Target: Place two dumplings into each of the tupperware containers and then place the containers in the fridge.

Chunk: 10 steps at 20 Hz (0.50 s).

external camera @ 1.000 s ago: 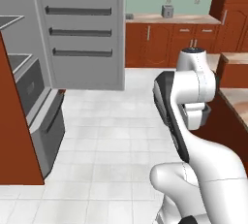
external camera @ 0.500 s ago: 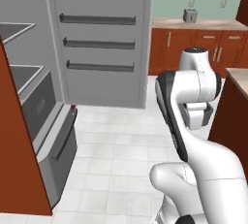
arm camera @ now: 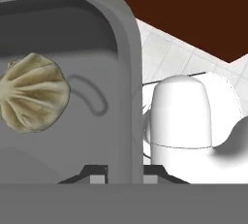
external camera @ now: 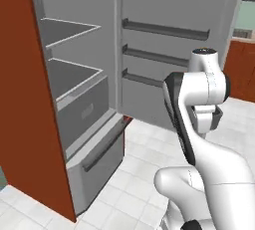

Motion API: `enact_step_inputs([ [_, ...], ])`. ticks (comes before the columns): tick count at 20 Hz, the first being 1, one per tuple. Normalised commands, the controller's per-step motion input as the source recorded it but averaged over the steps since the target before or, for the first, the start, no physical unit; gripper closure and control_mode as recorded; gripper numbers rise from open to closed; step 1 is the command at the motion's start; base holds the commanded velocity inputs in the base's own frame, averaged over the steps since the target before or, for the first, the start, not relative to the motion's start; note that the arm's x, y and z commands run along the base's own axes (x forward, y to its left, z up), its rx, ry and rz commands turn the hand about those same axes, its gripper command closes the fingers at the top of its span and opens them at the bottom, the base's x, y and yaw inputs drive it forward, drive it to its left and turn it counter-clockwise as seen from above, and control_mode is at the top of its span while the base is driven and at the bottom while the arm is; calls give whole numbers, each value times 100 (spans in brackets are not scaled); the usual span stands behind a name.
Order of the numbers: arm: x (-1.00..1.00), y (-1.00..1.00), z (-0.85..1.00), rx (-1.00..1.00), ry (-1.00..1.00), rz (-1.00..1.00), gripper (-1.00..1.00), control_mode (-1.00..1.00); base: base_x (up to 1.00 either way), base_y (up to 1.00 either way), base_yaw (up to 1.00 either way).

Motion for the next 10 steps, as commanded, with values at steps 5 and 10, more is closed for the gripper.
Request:
enact_step_inputs([
  [5, 0, 0, 0, 0, 0, 0, 100, 100, 63, -49, 74],
  [10, 0, 0, 0, 0, 0, 0, 100, 100, 45, -65, 70],
])
